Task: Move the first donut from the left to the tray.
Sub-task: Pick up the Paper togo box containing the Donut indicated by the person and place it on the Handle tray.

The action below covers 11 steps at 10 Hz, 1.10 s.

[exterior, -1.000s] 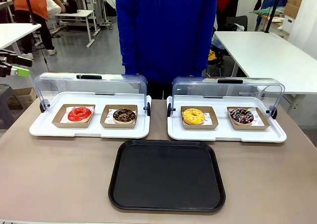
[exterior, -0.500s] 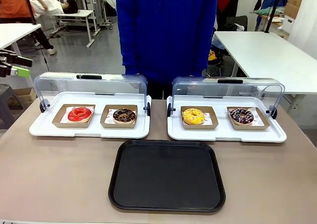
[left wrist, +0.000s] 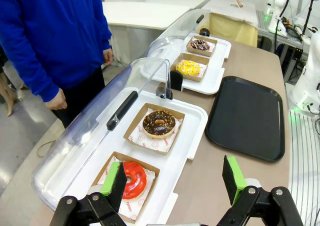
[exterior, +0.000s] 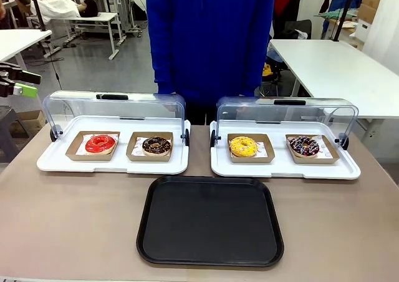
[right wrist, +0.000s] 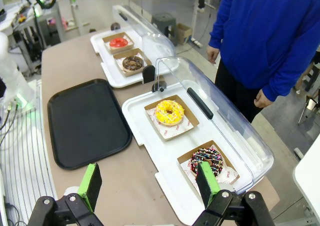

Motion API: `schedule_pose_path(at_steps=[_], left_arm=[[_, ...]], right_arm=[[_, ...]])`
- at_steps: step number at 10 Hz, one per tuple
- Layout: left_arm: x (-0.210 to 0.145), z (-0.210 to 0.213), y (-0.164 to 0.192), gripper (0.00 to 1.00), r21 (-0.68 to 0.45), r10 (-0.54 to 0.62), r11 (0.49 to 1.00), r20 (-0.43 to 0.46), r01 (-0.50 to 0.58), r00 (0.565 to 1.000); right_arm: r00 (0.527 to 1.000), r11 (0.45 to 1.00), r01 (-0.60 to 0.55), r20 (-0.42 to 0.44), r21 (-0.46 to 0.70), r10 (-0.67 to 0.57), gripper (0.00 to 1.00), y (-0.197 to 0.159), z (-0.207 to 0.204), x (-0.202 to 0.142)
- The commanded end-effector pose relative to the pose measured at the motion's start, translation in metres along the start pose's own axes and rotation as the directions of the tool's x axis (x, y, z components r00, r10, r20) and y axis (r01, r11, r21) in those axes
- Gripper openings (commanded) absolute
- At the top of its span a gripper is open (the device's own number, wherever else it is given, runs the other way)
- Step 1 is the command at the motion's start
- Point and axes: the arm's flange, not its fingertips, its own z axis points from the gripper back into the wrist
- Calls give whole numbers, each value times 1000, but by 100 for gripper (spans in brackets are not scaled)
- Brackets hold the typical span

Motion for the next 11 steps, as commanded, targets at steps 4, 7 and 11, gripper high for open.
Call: schedule_pose_path(at_steps=[4,7,11], left_arm=[[0,0,0,100,-6,-4,1000,7,4,1000],[0,0,0,100,-6,-4,1000,7,4,1000],[0,0,0,100,-6,-4,1000,7,4,1000]], right_arm=[[999,1000,-25,22,1,25,100,-2,-1,1],[999,1000,-25,22,1,25,100,-2,-1,1],[999,1000,-25,22,1,25,100,-2,-1,1]])
